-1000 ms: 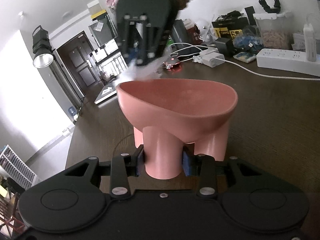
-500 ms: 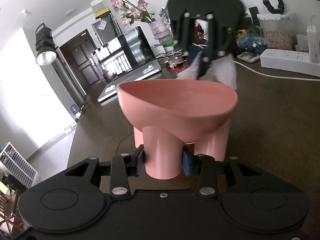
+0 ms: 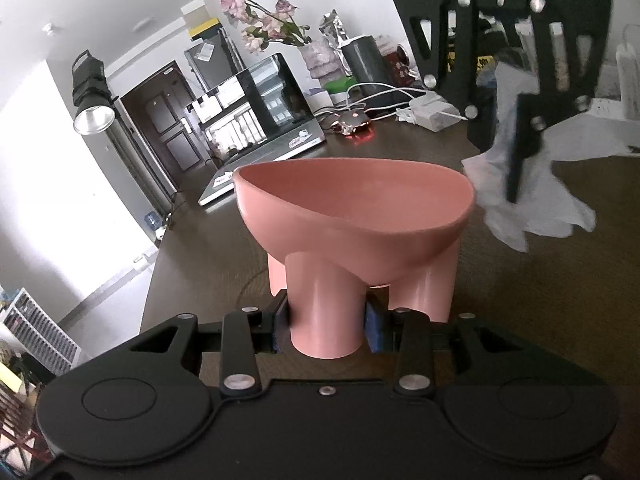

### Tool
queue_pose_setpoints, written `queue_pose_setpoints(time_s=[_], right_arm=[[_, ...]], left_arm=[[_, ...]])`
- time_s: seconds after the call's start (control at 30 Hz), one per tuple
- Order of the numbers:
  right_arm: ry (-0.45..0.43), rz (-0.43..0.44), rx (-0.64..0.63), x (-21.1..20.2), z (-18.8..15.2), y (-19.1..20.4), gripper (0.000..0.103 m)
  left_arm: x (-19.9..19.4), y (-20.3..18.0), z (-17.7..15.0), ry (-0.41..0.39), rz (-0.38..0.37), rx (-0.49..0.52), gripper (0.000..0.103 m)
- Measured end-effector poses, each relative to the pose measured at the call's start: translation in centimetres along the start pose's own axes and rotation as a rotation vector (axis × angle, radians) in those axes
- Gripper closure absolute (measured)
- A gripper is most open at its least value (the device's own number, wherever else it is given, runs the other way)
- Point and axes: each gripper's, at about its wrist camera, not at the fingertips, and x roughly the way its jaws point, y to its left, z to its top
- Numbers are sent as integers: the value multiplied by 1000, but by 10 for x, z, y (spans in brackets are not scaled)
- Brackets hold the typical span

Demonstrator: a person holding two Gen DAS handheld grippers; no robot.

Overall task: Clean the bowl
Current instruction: 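Wipe the pink bowl's rim and inner wall with the right gripper's tissue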

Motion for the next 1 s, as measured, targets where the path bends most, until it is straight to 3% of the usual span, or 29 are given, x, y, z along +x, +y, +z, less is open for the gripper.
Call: queue_pose_setpoints(time_s=[0.3,0.57,0.73,1.0], right_arm=[[-140,-56,-114,-26,48,-11,92],[-196,-169,-76,-20,86,-75,92],[-176,-231,-28,-17,82,-104,92],[-63,-295,77,-7,39,-131,92]], left_arm=[[-1,1,0,13,0,14,66],[-2,2,-1,23,2,27,66],[-3,2,-1,19,2,27,66],[-4,4,-6,14,-1,11,66]])
